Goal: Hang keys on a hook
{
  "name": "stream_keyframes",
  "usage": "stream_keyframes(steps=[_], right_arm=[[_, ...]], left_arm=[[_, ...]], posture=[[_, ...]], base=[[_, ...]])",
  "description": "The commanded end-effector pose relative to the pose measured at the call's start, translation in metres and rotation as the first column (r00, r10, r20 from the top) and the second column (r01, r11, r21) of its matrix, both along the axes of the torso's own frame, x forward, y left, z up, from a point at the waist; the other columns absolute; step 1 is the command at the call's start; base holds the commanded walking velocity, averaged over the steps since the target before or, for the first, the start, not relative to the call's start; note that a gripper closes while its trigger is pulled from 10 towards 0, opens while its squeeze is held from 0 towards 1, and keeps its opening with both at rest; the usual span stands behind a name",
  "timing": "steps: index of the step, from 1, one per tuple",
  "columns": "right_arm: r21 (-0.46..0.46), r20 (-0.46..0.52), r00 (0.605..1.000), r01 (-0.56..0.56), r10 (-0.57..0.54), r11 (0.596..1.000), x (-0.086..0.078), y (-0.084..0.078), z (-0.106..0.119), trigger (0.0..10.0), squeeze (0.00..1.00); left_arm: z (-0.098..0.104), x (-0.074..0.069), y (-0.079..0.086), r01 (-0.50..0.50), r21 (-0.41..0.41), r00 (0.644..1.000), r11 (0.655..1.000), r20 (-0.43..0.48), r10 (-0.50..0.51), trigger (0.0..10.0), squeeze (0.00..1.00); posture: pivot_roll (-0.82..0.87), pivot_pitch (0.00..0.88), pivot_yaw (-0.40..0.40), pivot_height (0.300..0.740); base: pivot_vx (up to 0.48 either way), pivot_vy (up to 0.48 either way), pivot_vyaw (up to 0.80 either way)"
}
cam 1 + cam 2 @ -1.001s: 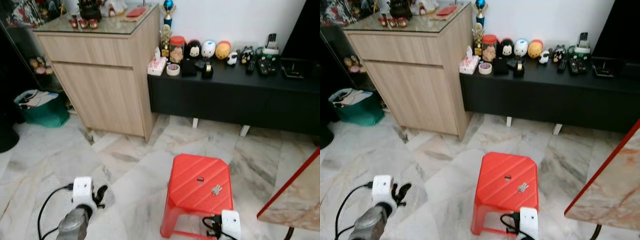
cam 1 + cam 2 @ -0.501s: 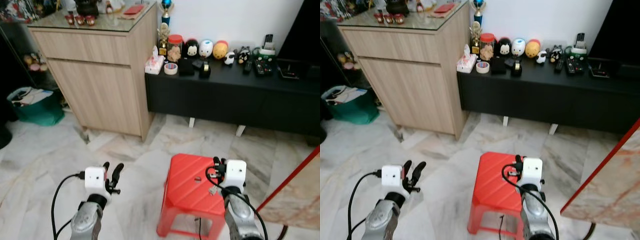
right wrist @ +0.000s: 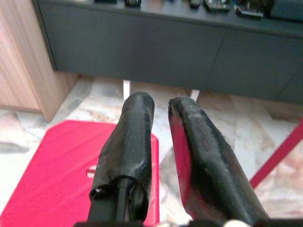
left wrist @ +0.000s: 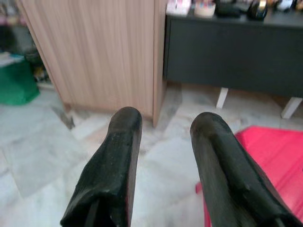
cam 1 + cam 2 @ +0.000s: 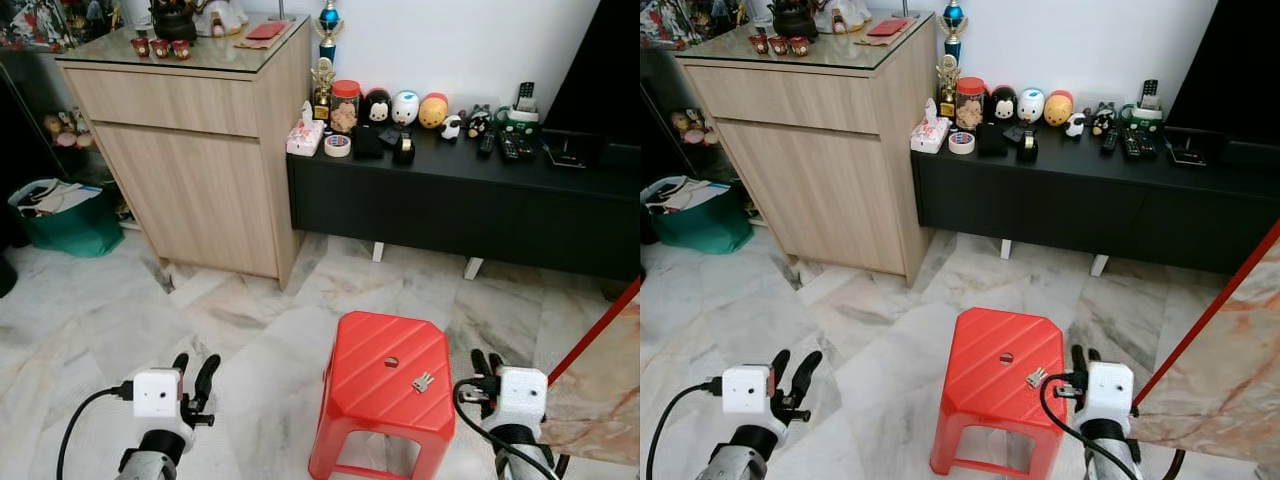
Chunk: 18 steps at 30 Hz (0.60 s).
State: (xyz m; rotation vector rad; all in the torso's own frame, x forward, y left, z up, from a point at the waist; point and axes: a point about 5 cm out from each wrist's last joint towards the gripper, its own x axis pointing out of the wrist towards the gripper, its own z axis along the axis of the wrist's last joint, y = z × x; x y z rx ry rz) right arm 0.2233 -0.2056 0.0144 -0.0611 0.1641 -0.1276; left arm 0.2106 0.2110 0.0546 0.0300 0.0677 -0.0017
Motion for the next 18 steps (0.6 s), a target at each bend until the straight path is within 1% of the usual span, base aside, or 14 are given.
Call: stream_keyframes(steps=[1, 5, 8, 10, 13, 16, 18], right_arm=[[-0.004, -0.004, 1.000, 0.004, -0.004, 1.000, 0.0046, 0.0012, 0.0038, 10.0, 0.00], [-0.009, -0.030, 1.000, 0.008, -0.009, 1.000, 0.0108, 0.0049, 0.0044, 10.0, 0.00], [-0.031, -0.045, 0.999, -0.002, 0.001, 1.000, 0.0099, 0.0060, 0.0039, 10.0, 0.00], [-0.025, -0.048, 0.999, 0.000, -0.002, 1.000, 0.0092, 0.0061, 0.0036, 10.0, 0.00], [-0.019, -0.059, 0.998, -0.008, 0.007, 1.000, 0.0066, 0.0095, 0.0023, 10.0, 0.00], [-0.019, -0.063, 0.998, -0.008, 0.007, 1.000, 0.0063, 0.0101, 0.0020, 10.0, 0.00], [-0.021, -0.072, 0.997, -0.004, 0.003, 1.000, 0.0060, 0.0104, 0.0004, 10.0, 0.00]], left_arm=[[0.0032, 0.0013, 0.0001, -0.004, -0.013, 1.000, 1.000, -0.001, 0.004, 10.0, 0.00], [0.0017, 0.0048, -0.0024, 0.002, -0.014, 1.000, 1.000, -0.009, -0.002, 10.0, 0.00], [-0.0017, 0.0033, -0.0024, -0.010, -0.020, 0.999, 1.000, -0.031, 0.009, 10.0, 0.00], [-0.0020, 0.0028, -0.0027, -0.011, -0.022, 0.999, 1.000, -0.033, 0.010, 10.0, 0.00], [-0.0009, 0.0030, -0.0024, -0.012, -0.027, 0.999, 1.000, -0.034, 0.011, 10.0, 0.00], [-0.0006, 0.0032, -0.0021, -0.011, -0.026, 0.999, 1.000, -0.035, 0.010, 10.0, 0.00], [-0.0003, 0.0033, 0.0008, -0.019, -0.024, 0.999, 1.000, -0.036, 0.018, 10.0, 0.00]], posture=[[-0.01, 0.000, -0.022, 0.740], [-0.01, 0.000, -0.020, 0.740], [-0.01, 0.000, -0.018, 0.720], [-0.01, 0.000, -0.017, 0.715], [-0.01, 0.000, -0.017, 0.690], [-0.01, 0.000, -0.016, 0.680], [-0.01, 0.000, -0.016, 0.665]], base=[[0.000, 0.000, 0.00], [0.000, 0.000, 0.00], [0.000, 0.000, 0.00], [0.000, 0.000, 0.00], [0.000, 0.000, 0.00], [0.000, 0.000, 0.00], [0.000, 0.000, 0.00]])
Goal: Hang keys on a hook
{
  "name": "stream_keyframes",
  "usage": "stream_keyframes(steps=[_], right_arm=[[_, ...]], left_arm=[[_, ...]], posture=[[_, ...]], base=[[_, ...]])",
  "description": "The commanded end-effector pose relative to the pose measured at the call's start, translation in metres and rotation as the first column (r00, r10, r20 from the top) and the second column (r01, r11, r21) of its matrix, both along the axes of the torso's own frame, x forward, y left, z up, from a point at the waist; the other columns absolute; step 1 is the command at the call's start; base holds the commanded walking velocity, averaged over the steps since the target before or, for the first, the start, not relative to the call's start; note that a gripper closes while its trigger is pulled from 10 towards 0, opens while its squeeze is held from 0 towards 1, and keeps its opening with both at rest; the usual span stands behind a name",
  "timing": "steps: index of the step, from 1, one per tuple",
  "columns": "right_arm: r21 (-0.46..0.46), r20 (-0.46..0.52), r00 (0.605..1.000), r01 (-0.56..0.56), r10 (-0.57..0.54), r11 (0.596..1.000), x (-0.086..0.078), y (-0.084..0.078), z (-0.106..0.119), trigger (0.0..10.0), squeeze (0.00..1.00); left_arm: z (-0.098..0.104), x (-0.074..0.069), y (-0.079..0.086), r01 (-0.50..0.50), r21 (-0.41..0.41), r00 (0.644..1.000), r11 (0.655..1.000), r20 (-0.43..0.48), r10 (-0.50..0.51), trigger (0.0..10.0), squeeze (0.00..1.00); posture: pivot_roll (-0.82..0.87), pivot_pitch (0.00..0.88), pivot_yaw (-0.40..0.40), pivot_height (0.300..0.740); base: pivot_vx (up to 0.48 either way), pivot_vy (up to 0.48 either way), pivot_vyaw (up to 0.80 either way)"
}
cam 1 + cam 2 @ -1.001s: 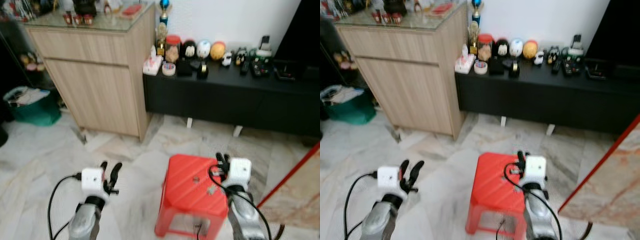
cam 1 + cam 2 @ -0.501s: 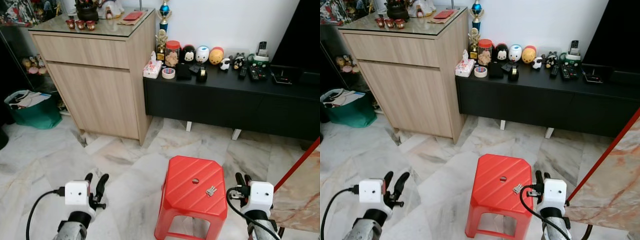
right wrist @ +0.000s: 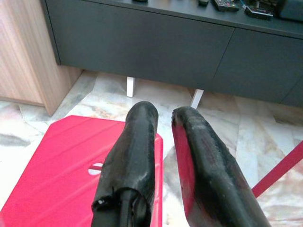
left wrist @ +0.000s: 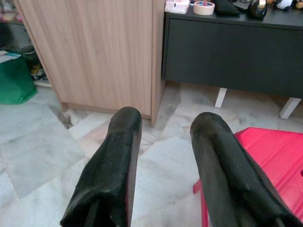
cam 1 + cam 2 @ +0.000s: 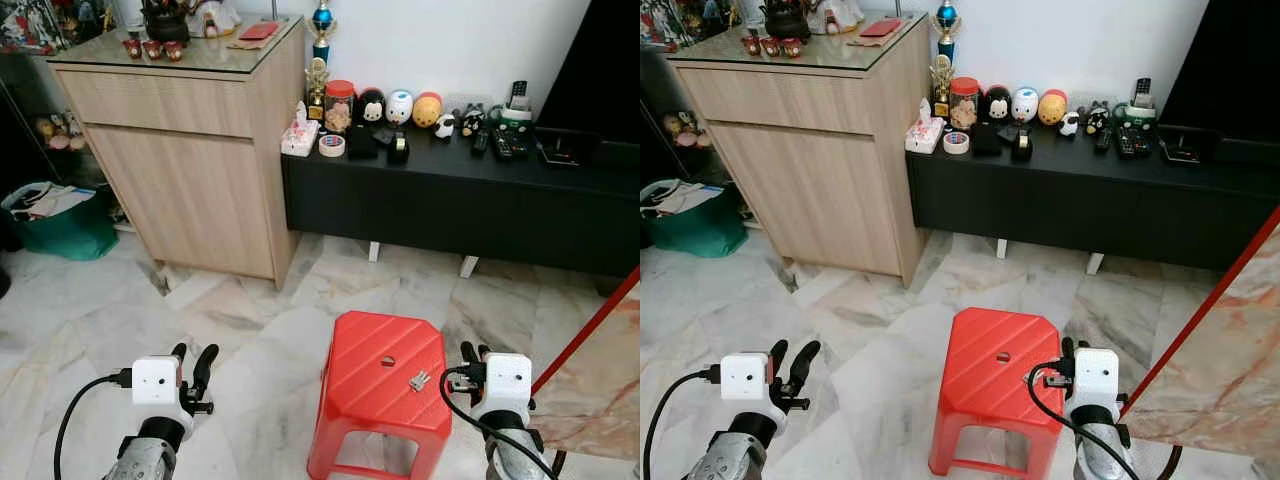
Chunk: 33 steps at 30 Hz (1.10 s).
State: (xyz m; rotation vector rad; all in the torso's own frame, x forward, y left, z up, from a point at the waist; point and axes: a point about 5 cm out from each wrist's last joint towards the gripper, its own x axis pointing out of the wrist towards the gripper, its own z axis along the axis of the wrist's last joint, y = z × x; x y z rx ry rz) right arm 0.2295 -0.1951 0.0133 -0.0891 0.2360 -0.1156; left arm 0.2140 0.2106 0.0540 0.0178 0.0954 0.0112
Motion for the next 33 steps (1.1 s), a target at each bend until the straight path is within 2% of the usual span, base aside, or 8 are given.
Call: stream_keyframes(steps=[1, 5, 9, 19, 33], right_arm=[[0.000, -0.002, 1.000, 0.009, -0.009, 1.000, 0.000, 0.000, 0.001, 10.0, 0.00], [0.004, 0.003, 1.000, -0.005, 0.005, 1.000, 0.001, 0.003, 0.002, 10.0, 0.00], [0.014, 0.030, 1.000, -0.008, 0.008, 1.000, 0.002, 0.006, 0.004, 10.0, 0.00], [0.026, 0.026, 1.000, -0.008, 0.007, 1.000, 0.006, 0.010, 0.004, 10.0, 0.00], [0.035, 0.024, 1.000, -0.019, 0.018, 0.999, 0.012, 0.011, 0.004, 10.0, 0.00]], left_arm=[[0.000, 0.000, 0.002, -0.008, -0.012, 1.000, 1.000, -0.008, 0.007, 10.0, 0.00], [0.000, 0.001, 0.004, -0.003, -0.011, 1.000, 1.000, -0.016, 0.003, 10.0, 0.00], [-0.002, 0.000, 0.005, 0.004, -0.007, 1.000, 1.000, -0.025, -0.004, 10.0, 0.00], [-0.004, 0.001, 0.005, 0.024, -0.001, 0.999, 1.000, -0.043, -0.024, 10.0, 0.00], [0.000, 0.010, 0.003, 0.039, -0.008, 0.999, 0.999, -0.025, -0.039, 10.0, 0.00]], posture=[[-0.01, 0.000, -0.016, 0.660], [-0.01, 0.000, -0.011, 0.632], [-0.01, 0.000, -0.005, 0.632], [-0.02, 0.000, 0.006, 0.632], [-0.01, 0.000, 0.005, 0.632]], base=[[0.000, 0.000, 0.00], [0.000, 0.000, 0.00], [0.000, 0.000, 0.00], [0.000, 0.000, 0.00], [0.000, 0.000, 0.00]])
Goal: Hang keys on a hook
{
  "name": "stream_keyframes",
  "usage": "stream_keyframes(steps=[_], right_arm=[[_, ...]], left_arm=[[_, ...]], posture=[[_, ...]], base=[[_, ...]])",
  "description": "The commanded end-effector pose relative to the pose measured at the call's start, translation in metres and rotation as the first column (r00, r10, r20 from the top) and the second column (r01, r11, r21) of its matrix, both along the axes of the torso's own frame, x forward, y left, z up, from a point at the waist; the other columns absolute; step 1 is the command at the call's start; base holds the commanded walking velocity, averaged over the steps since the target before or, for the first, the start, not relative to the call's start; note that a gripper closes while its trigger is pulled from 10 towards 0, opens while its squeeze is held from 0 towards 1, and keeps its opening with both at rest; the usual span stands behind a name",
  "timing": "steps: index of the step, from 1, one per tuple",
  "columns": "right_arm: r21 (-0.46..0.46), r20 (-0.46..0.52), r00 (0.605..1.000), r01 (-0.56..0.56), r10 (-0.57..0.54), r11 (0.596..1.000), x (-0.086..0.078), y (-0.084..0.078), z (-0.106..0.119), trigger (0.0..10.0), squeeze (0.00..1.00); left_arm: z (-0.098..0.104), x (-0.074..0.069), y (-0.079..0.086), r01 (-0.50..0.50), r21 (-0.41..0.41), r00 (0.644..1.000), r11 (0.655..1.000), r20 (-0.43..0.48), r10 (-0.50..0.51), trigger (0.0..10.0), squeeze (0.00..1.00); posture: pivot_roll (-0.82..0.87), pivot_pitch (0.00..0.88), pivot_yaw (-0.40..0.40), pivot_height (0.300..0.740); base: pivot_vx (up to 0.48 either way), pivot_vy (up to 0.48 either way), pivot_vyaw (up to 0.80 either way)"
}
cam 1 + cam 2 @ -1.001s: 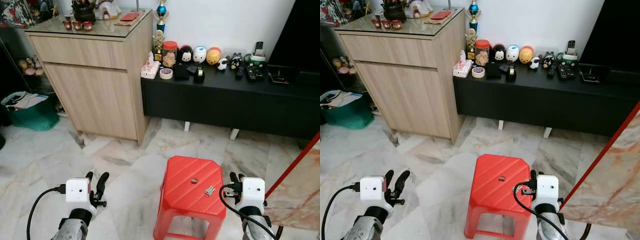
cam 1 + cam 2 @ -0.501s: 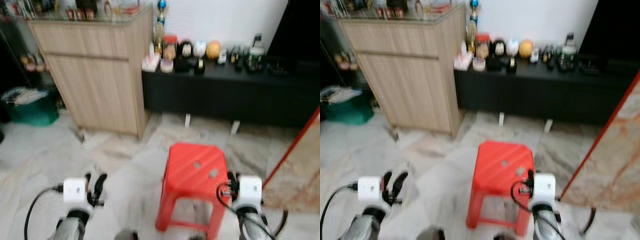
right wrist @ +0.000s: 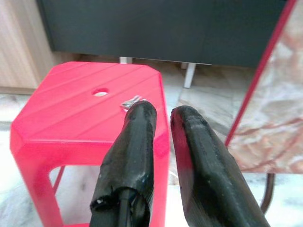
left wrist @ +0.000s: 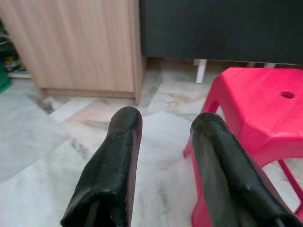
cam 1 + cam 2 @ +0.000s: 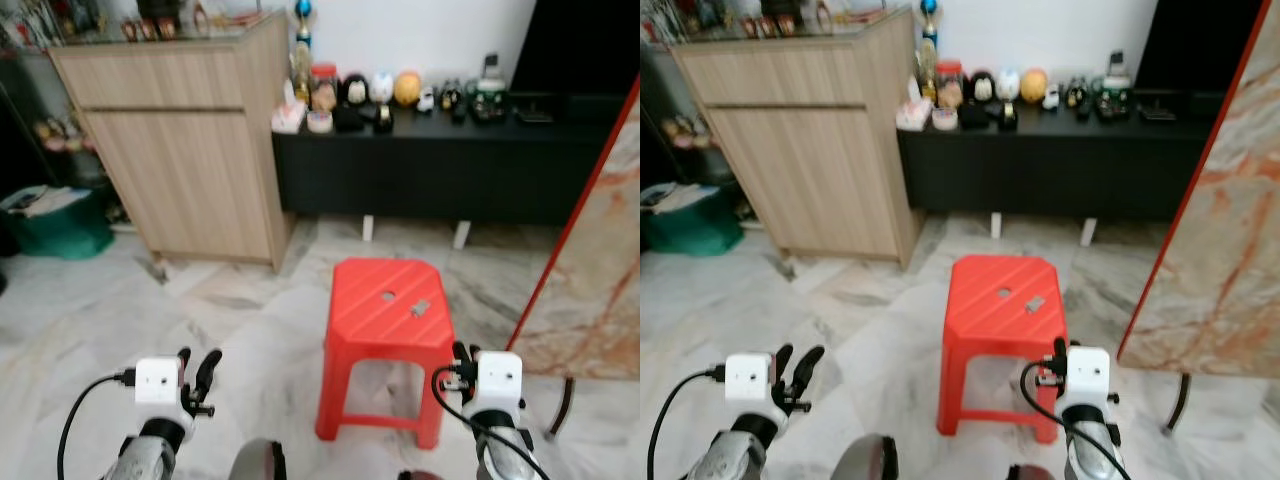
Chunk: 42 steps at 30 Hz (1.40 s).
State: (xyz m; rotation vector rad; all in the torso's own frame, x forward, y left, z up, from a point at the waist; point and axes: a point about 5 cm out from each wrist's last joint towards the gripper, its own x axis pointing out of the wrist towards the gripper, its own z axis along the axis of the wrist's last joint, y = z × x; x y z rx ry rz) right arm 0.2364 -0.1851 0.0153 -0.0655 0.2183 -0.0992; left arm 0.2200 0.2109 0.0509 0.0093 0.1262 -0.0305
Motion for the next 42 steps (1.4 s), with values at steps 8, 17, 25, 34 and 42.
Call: stream_keyframes(steps=[8, 17, 25, 34, 42], right_arm=[[-0.004, 0.002, 0.999, -0.035, 0.035, 0.999, 0.007, 0.002, 0.004, 10.0, 0.00], [0.035, 0.015, 1.000, -0.011, 0.010, 0.999, 0.009, 0.004, 0.005, 10.0, 0.00], [0.042, 0.014, 1.000, -0.004, 0.003, 0.999, 0.012, 0.005, 0.006, 10.0, 0.00], [0.036, 0.010, 1.000, 0.005, -0.006, 0.999, 0.014, 0.003, 0.005, 10.0, 0.00], [0.026, 0.002, 1.000, -0.010, 0.010, 1.000, 0.014, 0.003, 0.005, 10.0, 0.00]], left_arm=[[0.007, 0.011, 0.003, -0.013, -0.001, 0.999, 1.000, 0.030, 0.013, 10.0, 0.00], [0.010, 0.014, 0.003, -0.010, -0.001, 0.999, 1.000, 0.038, 0.010, 10.0, 0.00], [0.011, 0.015, 0.002, -0.005, 0.003, 0.999, 1.000, 0.040, 0.005, 10.0, 0.00], [0.012, 0.017, 0.001, -0.006, 0.004, 0.999, 1.000, 0.044, 0.005, 10.0, 0.00], [0.013, 0.018, -0.002, -0.004, -0.002, 0.999, 1.000, 0.049, 0.004, 10.0, 0.00]], posture=[[0.01, 0.000, -0.009, 0.632], [0.01, 0.000, -0.009, 0.632], [0.01, 0.000, -0.010, 0.632], [0.02, 0.000, -0.012, 0.632], [0.02, 0.000, -0.011, 0.632]], base=[[0.092, 0.000, 0.20], [0.265, 0.000, 0.27], [0.271, 0.000, 0.00], [0.272, 0.000, 0.00], [0.261, 0.000, 0.00]])
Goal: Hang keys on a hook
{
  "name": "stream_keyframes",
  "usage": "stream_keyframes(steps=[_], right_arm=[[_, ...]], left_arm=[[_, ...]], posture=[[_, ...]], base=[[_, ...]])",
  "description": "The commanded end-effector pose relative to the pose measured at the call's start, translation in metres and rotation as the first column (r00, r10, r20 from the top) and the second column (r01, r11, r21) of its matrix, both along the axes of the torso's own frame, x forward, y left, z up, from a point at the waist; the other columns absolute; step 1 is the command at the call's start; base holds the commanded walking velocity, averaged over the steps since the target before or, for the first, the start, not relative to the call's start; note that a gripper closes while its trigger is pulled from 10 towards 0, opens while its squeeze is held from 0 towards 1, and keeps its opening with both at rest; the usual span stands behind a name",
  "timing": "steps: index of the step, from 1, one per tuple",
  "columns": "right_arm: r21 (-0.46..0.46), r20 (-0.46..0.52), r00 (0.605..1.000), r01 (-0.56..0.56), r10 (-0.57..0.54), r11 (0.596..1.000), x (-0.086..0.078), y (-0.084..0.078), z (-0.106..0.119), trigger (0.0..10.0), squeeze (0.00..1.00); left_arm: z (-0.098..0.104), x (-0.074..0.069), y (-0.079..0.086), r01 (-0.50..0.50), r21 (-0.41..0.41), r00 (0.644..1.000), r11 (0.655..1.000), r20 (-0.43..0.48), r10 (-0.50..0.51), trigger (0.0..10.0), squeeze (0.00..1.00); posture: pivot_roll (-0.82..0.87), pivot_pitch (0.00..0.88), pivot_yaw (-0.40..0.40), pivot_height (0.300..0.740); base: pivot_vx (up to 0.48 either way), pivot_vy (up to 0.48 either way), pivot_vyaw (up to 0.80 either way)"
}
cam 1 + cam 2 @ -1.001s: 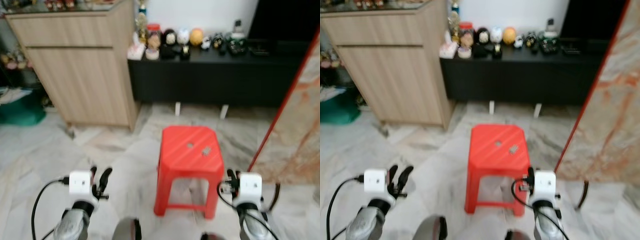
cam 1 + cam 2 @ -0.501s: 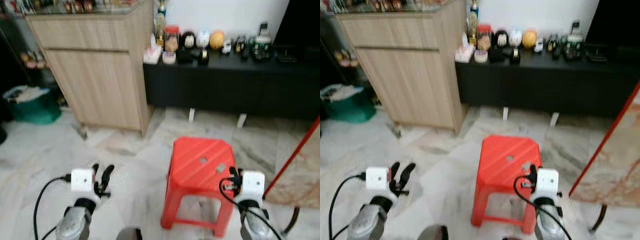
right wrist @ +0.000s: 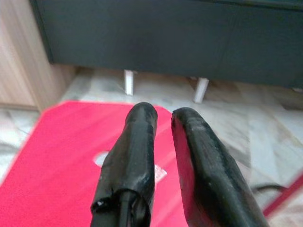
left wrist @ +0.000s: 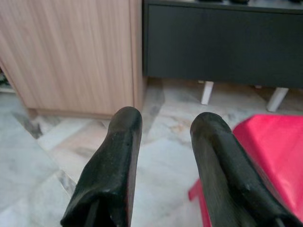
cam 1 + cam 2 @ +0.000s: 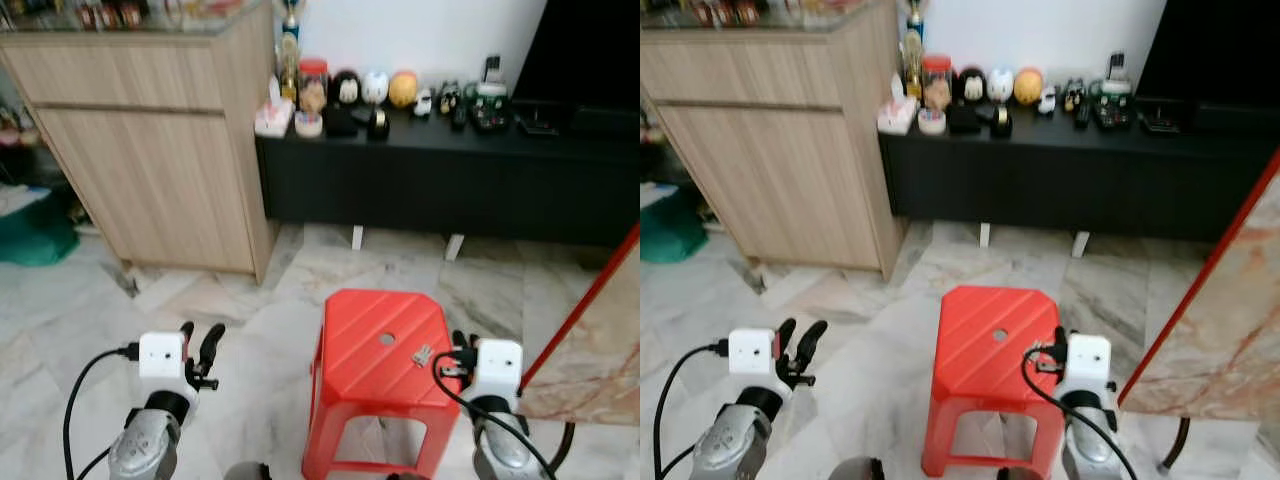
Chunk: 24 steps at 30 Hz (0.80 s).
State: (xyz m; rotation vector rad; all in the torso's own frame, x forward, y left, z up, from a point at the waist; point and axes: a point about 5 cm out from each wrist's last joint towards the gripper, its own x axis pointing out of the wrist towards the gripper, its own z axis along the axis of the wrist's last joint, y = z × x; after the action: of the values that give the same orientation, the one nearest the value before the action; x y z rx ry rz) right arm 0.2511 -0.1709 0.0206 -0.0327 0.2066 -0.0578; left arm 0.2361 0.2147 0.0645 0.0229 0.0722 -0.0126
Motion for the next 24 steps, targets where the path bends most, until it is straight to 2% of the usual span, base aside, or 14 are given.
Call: stream_keyframes(steps=[1, 8, 24], right_arm=[[-0.012, -0.010, 1.000, 0.023, -0.024, 1.000, -0.0003, -0.0104, -0.0003, 10.0, 0.00], [-0.005, -0.010, 1.000, 0.014, -0.014, 1.000, -0.0003, -0.0092, -0.0004, 10.0, 0.00], [0.007, -0.012, 1.000, 0.017, -0.017, 1.000, 0.0006, -0.0100, -0.0011, 10.0, 0.00]], left_arm=[[-0.0002, 0.0016, -0.0054, 0.013, -0.016, 1.000, 1.000, -0.004, -0.013, 10.0, 0.00], [0.0007, 0.0022, -0.0059, 0.015, -0.015, 1.000, 1.000, -0.002, -0.015, 10.0, 0.00], [0.0023, 0.0037, -0.0096, 0.028, -0.026, 1.000, 0.999, 0.004, -0.028, 10.0, 0.00]], posture=[[0.02, 0.000, -0.011, 0.632], [0.02, 0.000, -0.011, 0.632], [0.02, 0.000, -0.010, 0.632]], base=[[0.240, 0.000, 0.00], [0.103, 0.000, 0.75], [0.015, 0.000, 0.00]])
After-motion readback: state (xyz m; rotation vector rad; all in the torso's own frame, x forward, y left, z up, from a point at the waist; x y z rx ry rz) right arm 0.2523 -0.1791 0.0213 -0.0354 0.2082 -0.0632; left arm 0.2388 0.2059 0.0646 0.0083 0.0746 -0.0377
